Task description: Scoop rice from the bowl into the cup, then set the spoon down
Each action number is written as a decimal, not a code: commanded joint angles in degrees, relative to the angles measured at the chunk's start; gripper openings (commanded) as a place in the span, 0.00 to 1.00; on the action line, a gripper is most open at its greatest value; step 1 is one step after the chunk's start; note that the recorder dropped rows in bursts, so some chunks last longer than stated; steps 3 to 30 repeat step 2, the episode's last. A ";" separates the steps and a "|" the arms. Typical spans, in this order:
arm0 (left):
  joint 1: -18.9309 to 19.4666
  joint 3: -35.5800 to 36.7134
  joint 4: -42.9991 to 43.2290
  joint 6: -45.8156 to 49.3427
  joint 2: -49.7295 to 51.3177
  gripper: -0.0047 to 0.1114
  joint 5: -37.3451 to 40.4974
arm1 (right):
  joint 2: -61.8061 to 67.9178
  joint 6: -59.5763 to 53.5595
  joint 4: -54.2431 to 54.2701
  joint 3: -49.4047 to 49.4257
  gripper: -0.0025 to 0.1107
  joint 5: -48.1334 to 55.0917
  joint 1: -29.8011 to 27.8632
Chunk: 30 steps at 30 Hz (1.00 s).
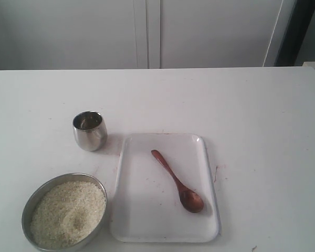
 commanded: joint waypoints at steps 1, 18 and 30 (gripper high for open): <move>0.23 0.29 -0.40 0.22 -0.17 0.16 0.18 | -0.39 0.11 0.03 0.28 0.02 -0.53 -0.25; 0.23 0.29 -0.40 0.22 -0.17 0.16 0.18 | -0.39 0.11 0.03 0.28 0.02 -0.53 -0.25; 0.23 0.29 -0.40 0.22 -0.17 0.16 0.18 | -0.39 0.11 0.03 0.28 0.02 -0.53 -0.25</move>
